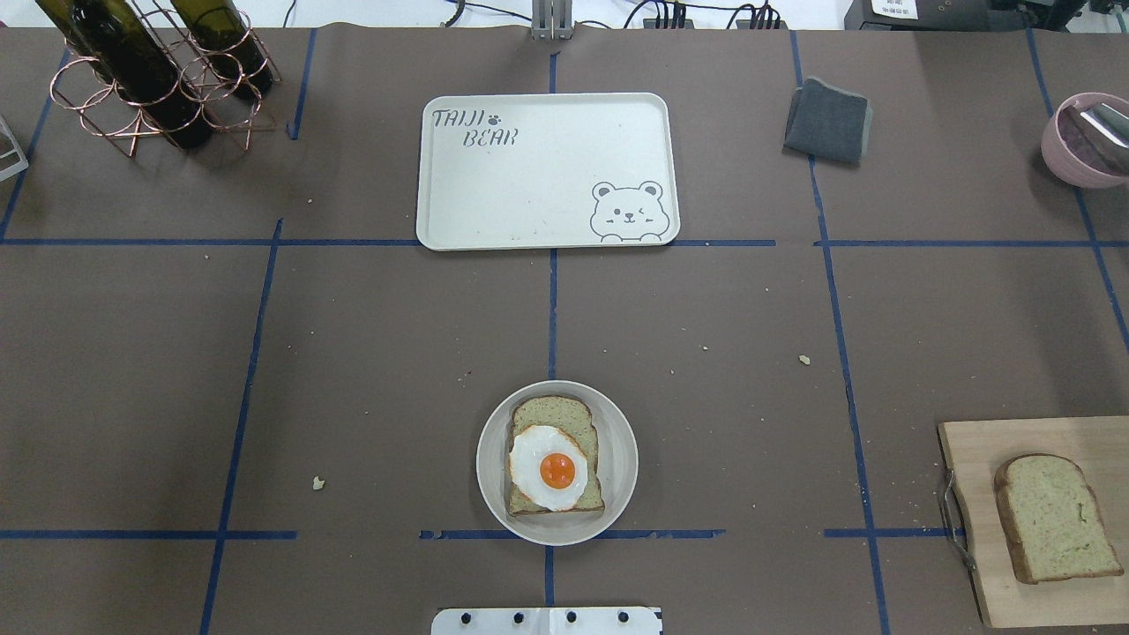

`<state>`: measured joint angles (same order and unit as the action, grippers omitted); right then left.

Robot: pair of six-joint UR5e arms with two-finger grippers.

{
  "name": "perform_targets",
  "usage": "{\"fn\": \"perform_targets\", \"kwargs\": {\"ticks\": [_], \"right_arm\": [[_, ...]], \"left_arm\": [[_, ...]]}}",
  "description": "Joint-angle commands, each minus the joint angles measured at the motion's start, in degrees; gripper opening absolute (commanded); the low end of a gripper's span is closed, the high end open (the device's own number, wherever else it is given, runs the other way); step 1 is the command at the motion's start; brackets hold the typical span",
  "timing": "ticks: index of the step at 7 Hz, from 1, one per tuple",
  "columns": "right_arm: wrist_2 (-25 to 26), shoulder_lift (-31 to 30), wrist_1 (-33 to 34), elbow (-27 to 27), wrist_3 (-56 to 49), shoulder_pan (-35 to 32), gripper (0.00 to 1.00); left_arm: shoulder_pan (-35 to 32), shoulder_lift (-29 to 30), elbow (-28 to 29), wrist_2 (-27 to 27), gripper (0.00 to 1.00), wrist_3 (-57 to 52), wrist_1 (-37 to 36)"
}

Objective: Make sandwich and place on tray
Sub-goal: 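Move the right gripper toward the bread slice on the wooden board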

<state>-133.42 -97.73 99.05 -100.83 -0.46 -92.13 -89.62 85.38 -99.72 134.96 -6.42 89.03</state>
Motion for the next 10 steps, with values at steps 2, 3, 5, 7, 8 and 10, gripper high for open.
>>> {"fn": "perform_targets", "kwargs": {"ticks": [2,3,5,7,8,10], "right_arm": [[0.00,1.57,-0.26,-0.51,0.46,0.46,1.00],[0.09,3.06,-4.00,-0.77,0.46,0.55,1.00],[-0.79,2.47,-14.21,-0.24,5.10,0.64,1.00],[-4.20,-5.59,-34.34,-0.25,8.42,2.81,1.00],[-6.48,-5.71,-36.19,0.19,15.51,4.40,1.00],[-5.24,-8.34,-44.96,-1.11,22.56,14.11,1.00]], "left_arm": [[0.06,1.19,-0.73,0.13,1.00,0.09,0.01],[0.06,1.28,-0.82,0.13,1.00,0.00,0.01],[0.06,1.28,-1.00,0.04,1.00,0.09,0.01],[0.06,1.11,-1.44,-0.04,1.00,0.09,0.01],[0.06,0.84,-2.22,-0.04,1.00,0.09,0.01],[0.06,0.49,-2.67,-0.04,1.00,0.09,0.01]]}}
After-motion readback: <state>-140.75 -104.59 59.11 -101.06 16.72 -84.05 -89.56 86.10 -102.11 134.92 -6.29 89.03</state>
